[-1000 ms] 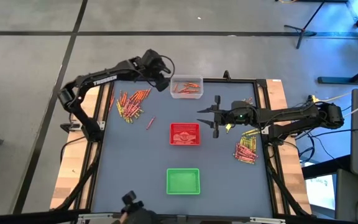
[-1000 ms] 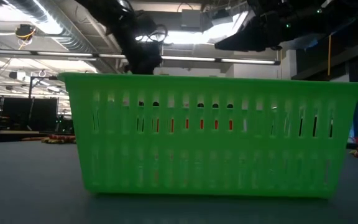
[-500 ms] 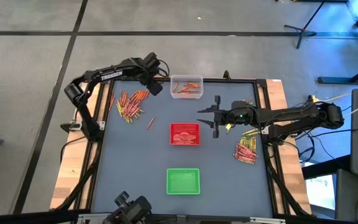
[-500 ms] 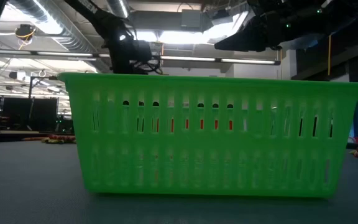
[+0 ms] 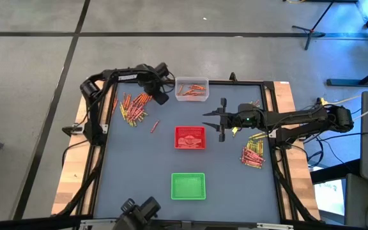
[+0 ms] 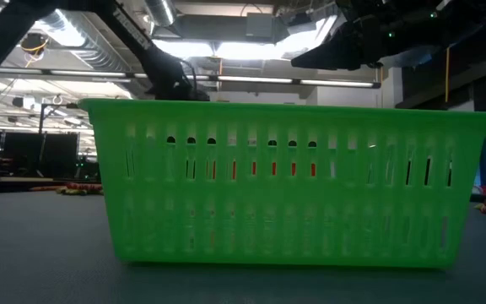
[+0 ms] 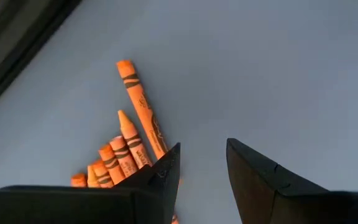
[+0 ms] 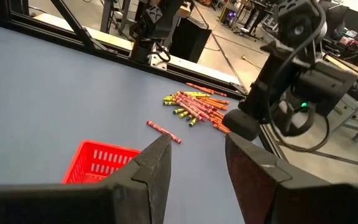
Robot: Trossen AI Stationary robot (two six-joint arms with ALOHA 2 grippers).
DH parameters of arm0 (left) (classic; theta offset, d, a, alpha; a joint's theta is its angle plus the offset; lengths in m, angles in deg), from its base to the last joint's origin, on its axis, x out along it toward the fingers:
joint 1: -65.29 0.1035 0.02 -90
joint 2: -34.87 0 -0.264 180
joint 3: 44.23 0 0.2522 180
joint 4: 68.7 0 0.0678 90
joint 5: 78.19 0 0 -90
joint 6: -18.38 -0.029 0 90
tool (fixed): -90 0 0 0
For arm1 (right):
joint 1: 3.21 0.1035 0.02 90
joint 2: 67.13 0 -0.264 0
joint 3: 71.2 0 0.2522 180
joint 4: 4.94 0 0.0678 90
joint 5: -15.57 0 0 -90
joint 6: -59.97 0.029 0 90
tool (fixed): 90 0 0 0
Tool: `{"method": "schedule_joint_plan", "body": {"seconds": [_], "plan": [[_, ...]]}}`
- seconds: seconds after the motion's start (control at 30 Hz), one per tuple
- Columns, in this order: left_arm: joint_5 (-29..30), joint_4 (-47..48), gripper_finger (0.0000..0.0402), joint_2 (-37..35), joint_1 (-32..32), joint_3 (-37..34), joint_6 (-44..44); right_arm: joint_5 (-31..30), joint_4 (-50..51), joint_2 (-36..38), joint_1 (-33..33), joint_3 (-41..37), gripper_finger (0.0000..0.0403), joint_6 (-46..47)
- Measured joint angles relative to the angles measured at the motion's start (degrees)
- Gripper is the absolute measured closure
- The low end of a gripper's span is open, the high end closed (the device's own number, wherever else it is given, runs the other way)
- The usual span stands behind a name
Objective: Sort crayons
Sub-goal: Put the orange crayon into the transparent bin
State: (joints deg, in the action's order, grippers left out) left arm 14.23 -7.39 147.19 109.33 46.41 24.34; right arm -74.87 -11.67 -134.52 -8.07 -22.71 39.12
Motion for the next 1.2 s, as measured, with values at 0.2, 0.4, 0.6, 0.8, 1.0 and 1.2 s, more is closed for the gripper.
{"method": "schedule_joint_plan", "body": {"seconds": [0.2, 0.4, 0.6, 0.8, 1.0, 1.2], "plan": [[5.0, -0.2, 0.0287, 2.1, 0.9, 0.0, 0.0, 0.0, 0.0, 0.0, 0.0, 0.0, 0.0252, 0.0], [4.8, -0.7, 0.0287, 2.2, 0.8, 0.0, -0.4, 0.0, 0.0, 0.0, 0.0, 0.0, 0.0252, 0.0], [7.6, -0.6, 0.0287, 0.7, 0.5, 0.0, 0.1, 0.0, 0.0, 0.0, 0.0, 0.0, 0.0252, 0.0], [8.0, -1.1, 0.0287, 0.8, 1.8, 0.0, 1.2, 0.0, -0.1, 0.0, 0.0, 0.0, 0.0252, 0.0], [3.8, -1.2, 0.0287, 1.0, 2.8, 0.0, 1.5, 0.0, 0.0, 0.0, 0.0, 0.0, 0.0252, 0.0], [3.9, -1.4, 0.0287, 2.0, 4.3, 0.0, 1.5, 0.0, 0.0, 0.0, 0.0, 0.0, 0.0252, 0.0]]}}
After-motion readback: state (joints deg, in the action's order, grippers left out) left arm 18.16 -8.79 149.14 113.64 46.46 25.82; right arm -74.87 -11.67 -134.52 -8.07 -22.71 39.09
